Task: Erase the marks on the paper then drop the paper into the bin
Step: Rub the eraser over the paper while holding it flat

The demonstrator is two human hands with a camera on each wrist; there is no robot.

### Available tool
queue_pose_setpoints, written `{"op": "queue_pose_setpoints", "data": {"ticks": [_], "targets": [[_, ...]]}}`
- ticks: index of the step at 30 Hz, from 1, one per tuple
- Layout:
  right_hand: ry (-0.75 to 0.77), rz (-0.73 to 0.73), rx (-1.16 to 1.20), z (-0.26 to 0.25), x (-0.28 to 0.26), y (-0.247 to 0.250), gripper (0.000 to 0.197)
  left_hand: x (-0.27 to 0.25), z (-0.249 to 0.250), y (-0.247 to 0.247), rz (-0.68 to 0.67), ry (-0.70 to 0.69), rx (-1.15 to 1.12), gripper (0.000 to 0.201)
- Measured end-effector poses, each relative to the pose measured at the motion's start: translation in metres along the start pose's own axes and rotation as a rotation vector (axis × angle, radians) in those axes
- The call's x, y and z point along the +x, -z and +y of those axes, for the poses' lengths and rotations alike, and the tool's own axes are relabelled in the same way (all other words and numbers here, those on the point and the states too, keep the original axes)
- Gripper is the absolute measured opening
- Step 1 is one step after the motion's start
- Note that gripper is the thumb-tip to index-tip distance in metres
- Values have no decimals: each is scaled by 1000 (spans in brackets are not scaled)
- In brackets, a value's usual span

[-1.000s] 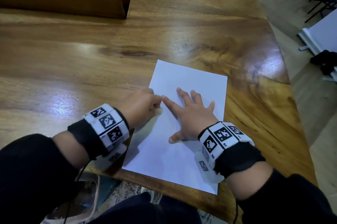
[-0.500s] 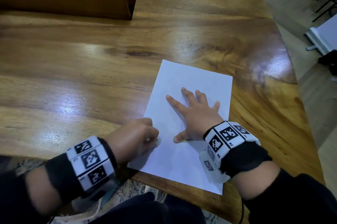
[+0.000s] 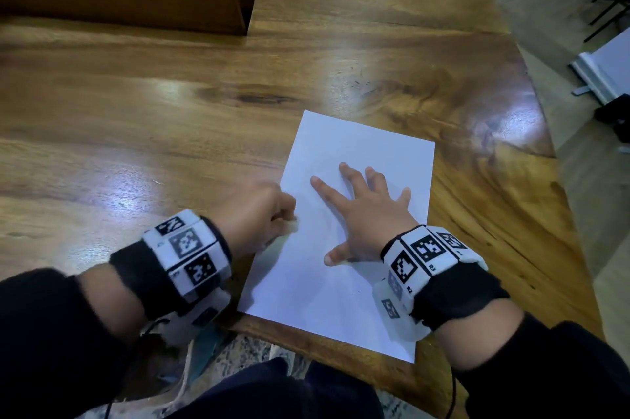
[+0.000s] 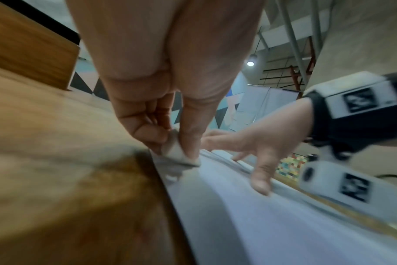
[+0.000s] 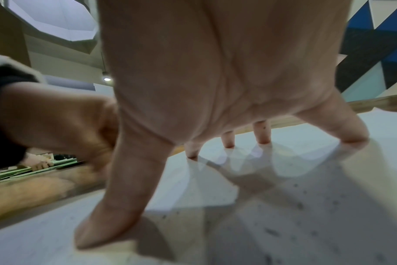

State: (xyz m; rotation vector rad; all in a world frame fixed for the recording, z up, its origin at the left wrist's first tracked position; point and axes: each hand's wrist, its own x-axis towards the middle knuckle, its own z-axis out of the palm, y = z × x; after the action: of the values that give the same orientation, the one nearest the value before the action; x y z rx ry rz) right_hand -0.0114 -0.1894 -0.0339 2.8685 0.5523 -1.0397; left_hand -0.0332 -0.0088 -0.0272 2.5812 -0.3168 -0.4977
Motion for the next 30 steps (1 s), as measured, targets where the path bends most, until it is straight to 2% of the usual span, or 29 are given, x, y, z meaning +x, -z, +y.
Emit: {"op": "queue_pose_setpoints", "data": {"ticks": [4, 6, 7, 10, 12, 14, 16, 19, 21, 23, 25, 27, 30], "targets": [[0, -4, -2, 0, 0, 1, 115, -37, -5, -11, -231, -79, 30, 17], [-2, -6, -1, -1, 0, 1, 115, -32, -4, -9, -303, -67, 18, 14], [-2, -5, -2, -1, 0, 1, 115, -24, -2, -7, -284, -64, 18, 13], [2, -2, 5, -1, 1, 0, 115, 7, 8, -6, -91, -76, 28, 10], [6, -3, 9, 0, 0, 0, 115, 15, 12, -10, -35, -87, 17, 10], [6, -3, 9, 0, 0, 0, 115, 3, 8, -17, -77, -116, 7, 14], [7, 1, 4, 1, 1, 0, 115, -19, 6, -23, -191, -162, -3, 16], [11, 6, 4, 1, 1, -1, 115, -26, 7, -23, -312, -171, -3, 11], [12, 5, 8, 0, 1, -1, 115, -7, 11, -17, -268, -171, 27, 9], [11, 1, 8, 1, 2, -1, 115, 11, 16, -13, -170, -152, 42, 10], [8, -6, 8, 0, 2, -1, 115, 12, 15, -18, -112, -148, 30, 11], [8, -5, 13, 1, 2, -1, 115, -9, 10, -27, -140, -172, 7, 16], [10, 0, 20, 1, 1, 0, 116, -37, 6, -33, -293, -188, -29, 12]]}}
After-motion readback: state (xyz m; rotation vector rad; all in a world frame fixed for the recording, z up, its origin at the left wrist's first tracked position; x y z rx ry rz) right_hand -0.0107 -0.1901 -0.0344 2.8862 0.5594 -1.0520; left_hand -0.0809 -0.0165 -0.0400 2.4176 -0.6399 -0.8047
